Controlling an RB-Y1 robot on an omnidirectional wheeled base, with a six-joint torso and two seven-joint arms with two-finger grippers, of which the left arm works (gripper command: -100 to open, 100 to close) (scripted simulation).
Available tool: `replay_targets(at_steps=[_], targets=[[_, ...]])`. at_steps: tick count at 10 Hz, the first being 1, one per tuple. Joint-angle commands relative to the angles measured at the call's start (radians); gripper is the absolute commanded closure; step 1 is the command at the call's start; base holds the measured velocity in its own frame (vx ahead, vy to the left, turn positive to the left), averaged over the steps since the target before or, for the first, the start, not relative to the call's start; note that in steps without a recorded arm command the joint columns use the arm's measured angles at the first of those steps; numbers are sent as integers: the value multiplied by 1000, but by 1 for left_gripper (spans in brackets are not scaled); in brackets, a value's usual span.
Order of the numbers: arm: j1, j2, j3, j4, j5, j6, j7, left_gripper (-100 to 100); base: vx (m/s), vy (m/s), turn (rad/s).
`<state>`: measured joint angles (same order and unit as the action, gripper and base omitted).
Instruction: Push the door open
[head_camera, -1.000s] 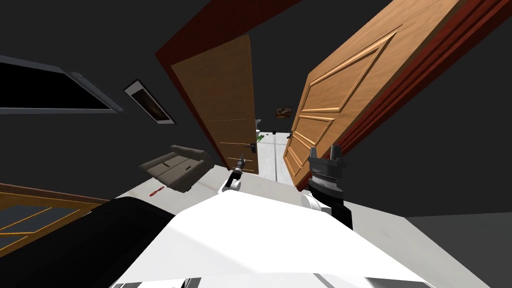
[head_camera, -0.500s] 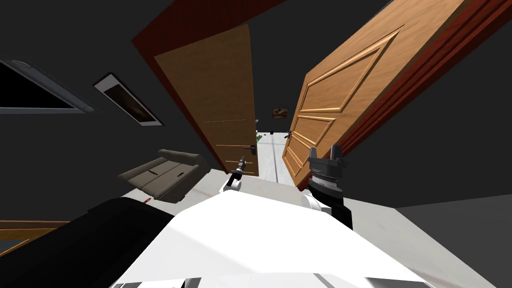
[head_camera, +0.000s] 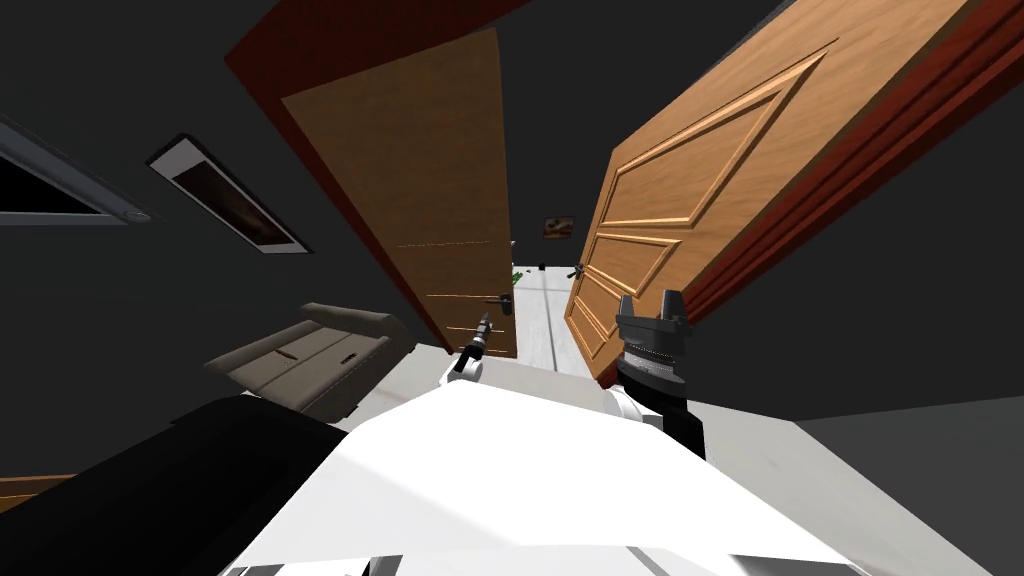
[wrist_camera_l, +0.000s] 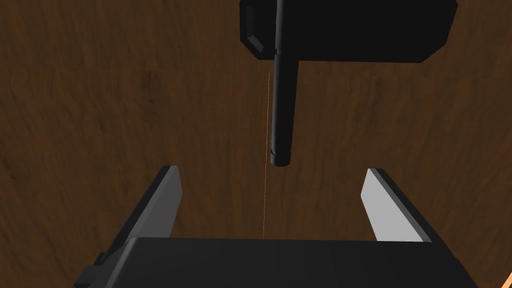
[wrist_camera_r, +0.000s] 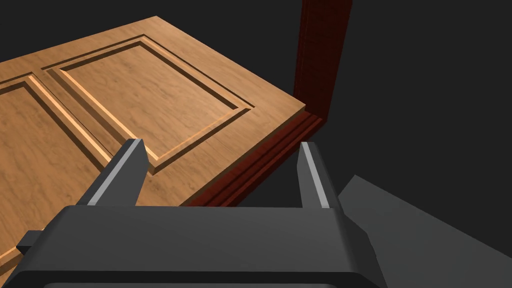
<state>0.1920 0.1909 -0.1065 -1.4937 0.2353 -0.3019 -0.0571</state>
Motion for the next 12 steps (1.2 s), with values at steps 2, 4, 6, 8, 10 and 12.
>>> replay_targets(at_steps=[2, 4, 6, 8, 10, 12], targets=[[-20, -7, 9, 27, -3, -6, 0, -100, 199, -3, -32], [-35, -13, 17, 50, -6, -11, 1, -100, 197, 8, -30], [-50, -18, 25, 70, -8, -15, 1, -100, 208, 41, -35], [-60, -22, 30, 85, -10, -18, 2, -100, 178, 5, -23], [-62, -22, 31, 86, -10, -17, 2, -100, 143, 2, -2], [-62, -22, 31, 86, -10, -17, 2, 100, -28, -4, -5]])
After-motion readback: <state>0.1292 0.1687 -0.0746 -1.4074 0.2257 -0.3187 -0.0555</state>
